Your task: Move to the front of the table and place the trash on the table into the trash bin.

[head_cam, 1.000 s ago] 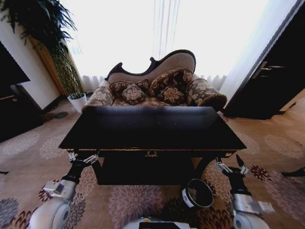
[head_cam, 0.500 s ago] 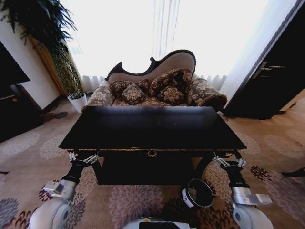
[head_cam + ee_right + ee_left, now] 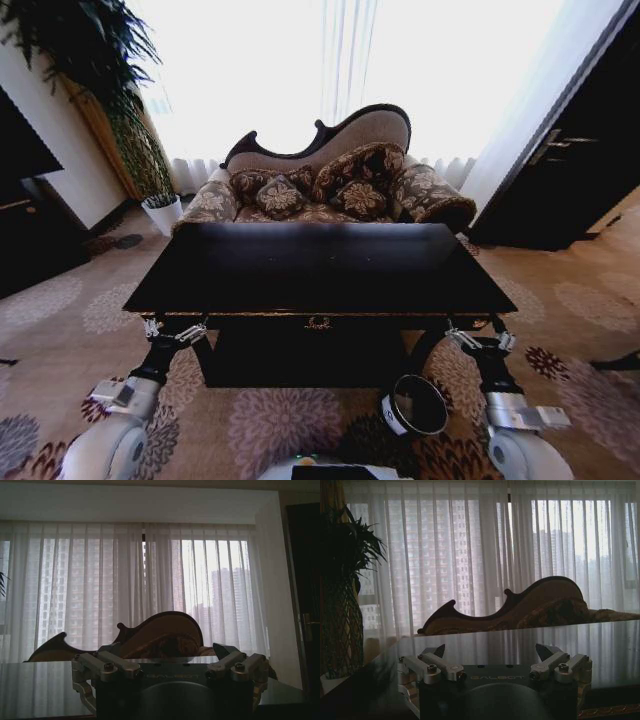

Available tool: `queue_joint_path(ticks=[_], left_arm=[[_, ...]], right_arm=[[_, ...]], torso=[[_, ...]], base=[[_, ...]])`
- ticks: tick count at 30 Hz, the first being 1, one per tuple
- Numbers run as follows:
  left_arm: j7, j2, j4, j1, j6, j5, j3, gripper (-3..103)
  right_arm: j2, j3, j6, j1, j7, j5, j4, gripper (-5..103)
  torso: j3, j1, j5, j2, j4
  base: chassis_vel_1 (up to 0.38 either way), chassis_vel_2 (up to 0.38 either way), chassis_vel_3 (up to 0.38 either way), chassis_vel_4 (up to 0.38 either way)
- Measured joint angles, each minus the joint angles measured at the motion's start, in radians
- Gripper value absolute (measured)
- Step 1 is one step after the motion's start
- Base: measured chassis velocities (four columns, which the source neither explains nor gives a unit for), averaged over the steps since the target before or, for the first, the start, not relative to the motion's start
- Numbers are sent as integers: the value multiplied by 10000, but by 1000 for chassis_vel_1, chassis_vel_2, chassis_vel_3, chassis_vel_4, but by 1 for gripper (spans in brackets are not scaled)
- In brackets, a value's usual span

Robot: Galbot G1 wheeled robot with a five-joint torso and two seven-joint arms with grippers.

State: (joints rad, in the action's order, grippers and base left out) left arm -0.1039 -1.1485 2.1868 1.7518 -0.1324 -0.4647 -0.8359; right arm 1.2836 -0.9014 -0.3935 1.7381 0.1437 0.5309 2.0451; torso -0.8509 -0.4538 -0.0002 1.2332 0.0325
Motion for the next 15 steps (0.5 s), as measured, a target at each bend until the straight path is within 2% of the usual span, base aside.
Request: queue_joint_path(ticks=[15], left_arm=[[0,0,0,0,0,-1,0,100]], right_arm=[[3,2,-1,4,-2,1,-10,100]], torso=[[0,-1,0,0,0]], base=[[0,0,0,0]])
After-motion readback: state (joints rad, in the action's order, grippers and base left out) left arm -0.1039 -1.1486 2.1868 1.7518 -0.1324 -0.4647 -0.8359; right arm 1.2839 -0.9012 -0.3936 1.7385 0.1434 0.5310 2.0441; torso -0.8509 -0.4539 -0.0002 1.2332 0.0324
